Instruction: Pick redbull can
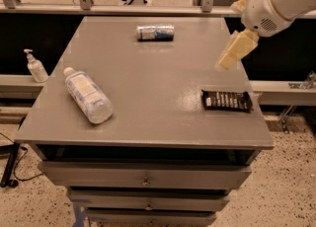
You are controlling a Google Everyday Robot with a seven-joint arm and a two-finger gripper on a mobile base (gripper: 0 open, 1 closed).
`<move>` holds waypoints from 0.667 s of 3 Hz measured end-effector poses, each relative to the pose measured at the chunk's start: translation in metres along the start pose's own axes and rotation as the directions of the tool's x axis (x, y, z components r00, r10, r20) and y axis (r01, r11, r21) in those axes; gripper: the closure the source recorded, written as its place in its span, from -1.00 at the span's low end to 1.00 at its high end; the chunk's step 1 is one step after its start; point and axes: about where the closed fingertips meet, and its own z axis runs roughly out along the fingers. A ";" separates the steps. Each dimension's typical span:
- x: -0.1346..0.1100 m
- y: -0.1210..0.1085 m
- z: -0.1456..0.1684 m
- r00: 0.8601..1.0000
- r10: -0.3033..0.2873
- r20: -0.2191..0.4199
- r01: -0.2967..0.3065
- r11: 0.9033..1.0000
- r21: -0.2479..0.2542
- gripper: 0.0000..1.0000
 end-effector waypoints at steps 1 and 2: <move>0.001 -0.017 0.034 0.998 0.053 0.043 -0.054 0.998 0.018 -1.00; -0.001 -0.053 0.091 0.986 0.121 0.119 -0.125 0.992 0.026 -1.00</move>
Offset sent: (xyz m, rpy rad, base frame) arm 0.1728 0.0315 -0.0803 0.2913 -0.0387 -0.1129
